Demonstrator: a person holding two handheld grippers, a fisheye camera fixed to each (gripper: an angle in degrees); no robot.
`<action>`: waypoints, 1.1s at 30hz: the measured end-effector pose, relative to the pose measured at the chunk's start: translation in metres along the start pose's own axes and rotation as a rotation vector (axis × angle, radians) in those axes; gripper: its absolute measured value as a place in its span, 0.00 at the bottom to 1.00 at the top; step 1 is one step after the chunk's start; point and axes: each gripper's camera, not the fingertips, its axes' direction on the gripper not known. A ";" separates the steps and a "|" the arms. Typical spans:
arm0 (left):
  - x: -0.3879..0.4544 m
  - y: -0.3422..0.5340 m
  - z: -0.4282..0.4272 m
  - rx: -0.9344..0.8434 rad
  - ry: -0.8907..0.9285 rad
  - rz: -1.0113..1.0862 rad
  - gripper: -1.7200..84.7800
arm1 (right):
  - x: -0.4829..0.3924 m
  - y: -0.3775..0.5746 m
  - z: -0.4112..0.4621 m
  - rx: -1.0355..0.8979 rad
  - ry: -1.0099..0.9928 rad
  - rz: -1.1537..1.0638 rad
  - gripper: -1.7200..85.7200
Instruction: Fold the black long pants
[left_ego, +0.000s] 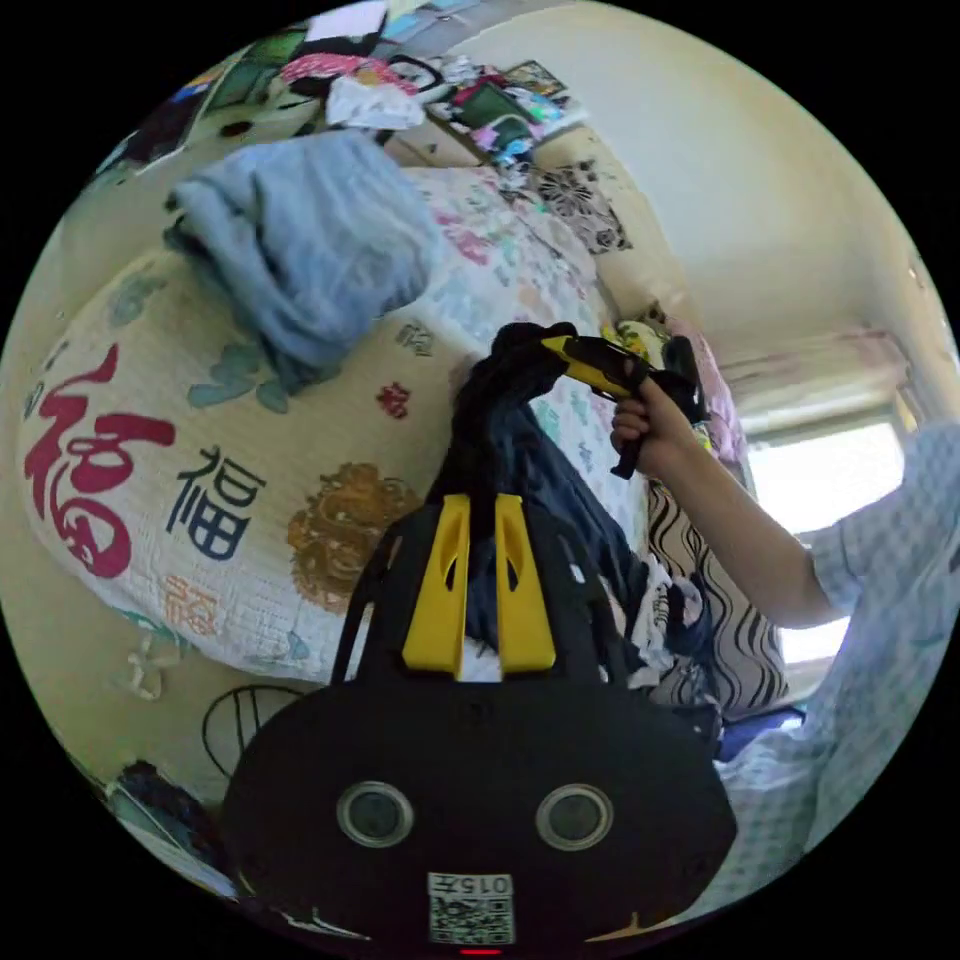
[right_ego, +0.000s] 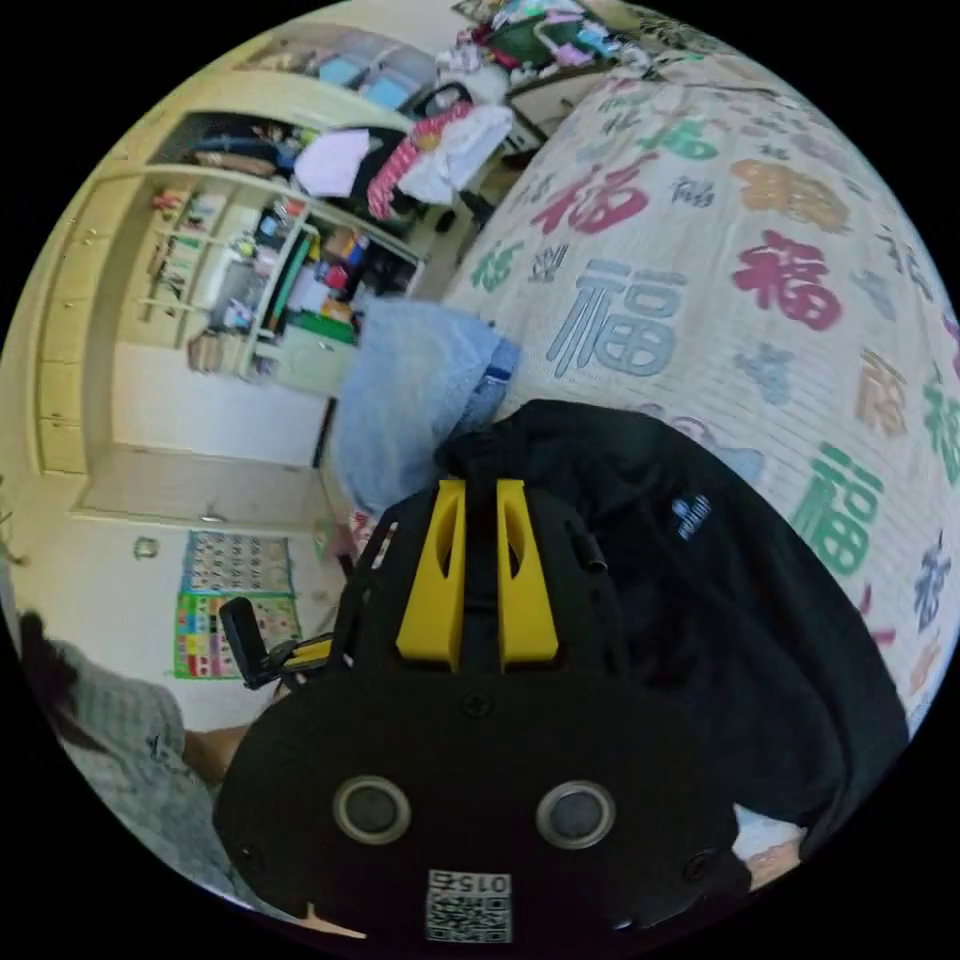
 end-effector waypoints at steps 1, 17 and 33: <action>0.027 0.014 -0.013 -0.010 0.027 0.092 0.06 | -0.001 0.012 -0.013 0.018 -0.020 0.005 0.08; 0.408 0.138 -0.004 0.213 0.534 0.739 0.06 | -0.075 0.157 -0.418 0.426 0.284 -0.151 0.09; 0.564 0.170 -0.035 0.779 0.679 0.688 0.05 | -0.280 0.116 -0.585 0.569 0.726 -0.483 0.09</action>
